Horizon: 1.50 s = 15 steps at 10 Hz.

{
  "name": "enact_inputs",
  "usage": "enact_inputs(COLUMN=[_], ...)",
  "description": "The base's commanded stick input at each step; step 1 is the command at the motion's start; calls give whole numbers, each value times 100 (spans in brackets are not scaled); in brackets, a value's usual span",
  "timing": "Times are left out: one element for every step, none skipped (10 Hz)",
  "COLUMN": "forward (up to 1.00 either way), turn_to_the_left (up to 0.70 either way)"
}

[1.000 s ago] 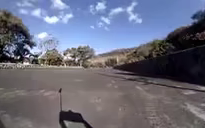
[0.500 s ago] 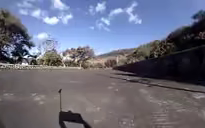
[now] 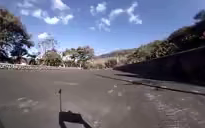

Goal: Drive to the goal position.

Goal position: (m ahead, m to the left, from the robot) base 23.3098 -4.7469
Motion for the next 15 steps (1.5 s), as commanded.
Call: enact_inputs(forward=[70,70,70,70,70,70,70,70,70,70,70,70,70,70,70], turn_to_the_left=[0,0,0,0,0,0,0,0,0,0,0,0,0,0,0])
